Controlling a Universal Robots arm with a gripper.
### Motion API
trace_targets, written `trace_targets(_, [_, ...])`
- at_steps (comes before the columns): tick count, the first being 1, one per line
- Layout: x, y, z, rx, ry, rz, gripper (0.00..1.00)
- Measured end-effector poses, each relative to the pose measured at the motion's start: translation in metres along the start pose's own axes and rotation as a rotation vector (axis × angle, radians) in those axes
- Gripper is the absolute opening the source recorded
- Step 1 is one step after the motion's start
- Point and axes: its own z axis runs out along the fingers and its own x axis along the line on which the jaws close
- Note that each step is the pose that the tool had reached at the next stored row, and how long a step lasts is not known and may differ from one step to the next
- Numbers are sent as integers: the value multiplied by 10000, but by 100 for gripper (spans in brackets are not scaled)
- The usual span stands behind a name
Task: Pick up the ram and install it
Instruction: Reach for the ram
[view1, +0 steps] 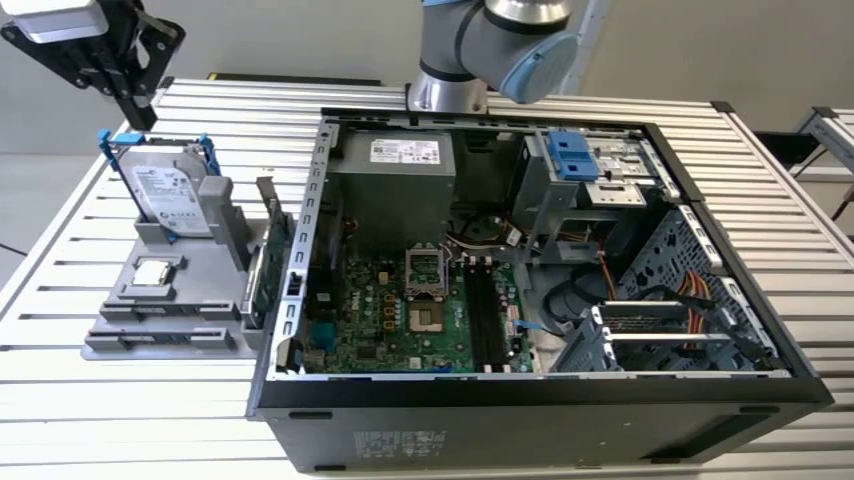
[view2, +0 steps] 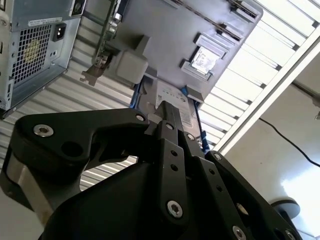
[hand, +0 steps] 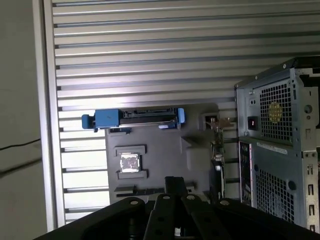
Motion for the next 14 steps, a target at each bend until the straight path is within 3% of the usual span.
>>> trace_targets(10, [101, -5, -2, 0, 0, 0, 0])
trace_targets(14, [112, -5, -2, -1, 1, -28, 0])
